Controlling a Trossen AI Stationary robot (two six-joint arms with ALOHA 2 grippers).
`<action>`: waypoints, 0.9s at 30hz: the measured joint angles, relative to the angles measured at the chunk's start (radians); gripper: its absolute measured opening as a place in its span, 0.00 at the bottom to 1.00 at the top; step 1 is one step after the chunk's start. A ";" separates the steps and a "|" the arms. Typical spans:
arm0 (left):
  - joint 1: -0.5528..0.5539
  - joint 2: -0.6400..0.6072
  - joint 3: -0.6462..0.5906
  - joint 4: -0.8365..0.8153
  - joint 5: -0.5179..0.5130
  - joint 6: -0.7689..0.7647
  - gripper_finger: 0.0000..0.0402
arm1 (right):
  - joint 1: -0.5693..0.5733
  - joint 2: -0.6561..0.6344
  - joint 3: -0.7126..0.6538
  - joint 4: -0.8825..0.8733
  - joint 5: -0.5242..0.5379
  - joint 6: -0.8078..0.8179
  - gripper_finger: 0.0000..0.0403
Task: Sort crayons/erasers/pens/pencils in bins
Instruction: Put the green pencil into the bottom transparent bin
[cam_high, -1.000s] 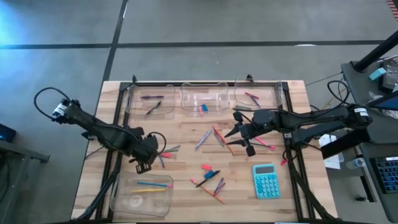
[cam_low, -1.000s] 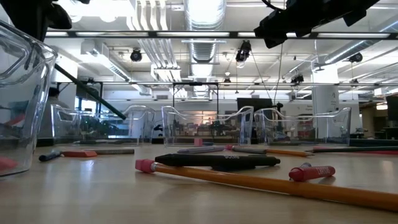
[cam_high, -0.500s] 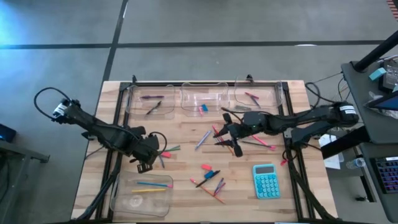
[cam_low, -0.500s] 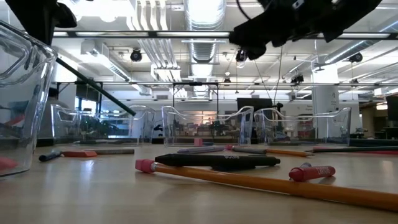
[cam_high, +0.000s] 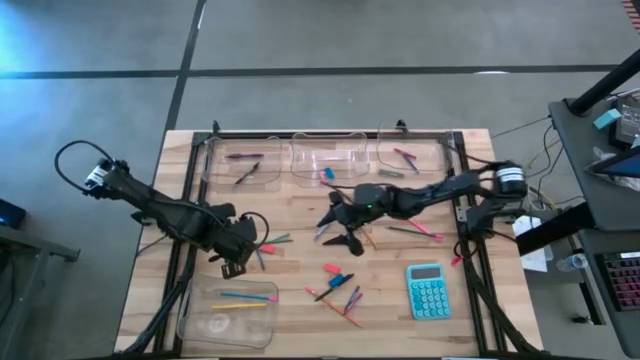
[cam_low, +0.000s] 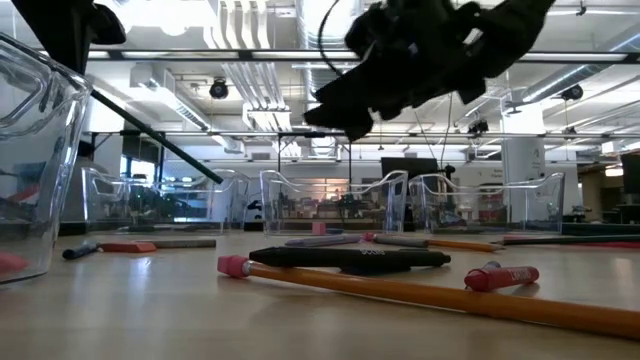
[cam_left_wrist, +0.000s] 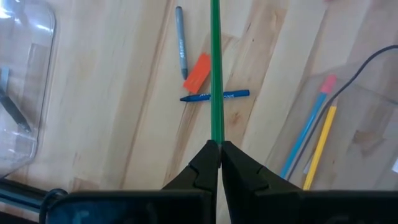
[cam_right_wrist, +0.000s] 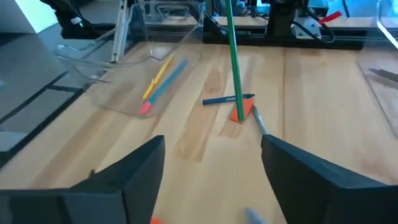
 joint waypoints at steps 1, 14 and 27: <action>0.000 0.000 0.001 0.004 0.000 0.000 0.00 | 0.000 0.029 0.026 0.006 -0.008 -0.006 0.66; 0.000 0.000 0.001 0.023 -0.009 0.008 0.00 | 0.000 0.324 0.322 0.007 -0.088 0.001 0.65; 0.000 0.000 0.007 0.040 -0.026 0.015 0.00 | 0.000 0.432 0.401 -0.013 -0.097 0.047 0.62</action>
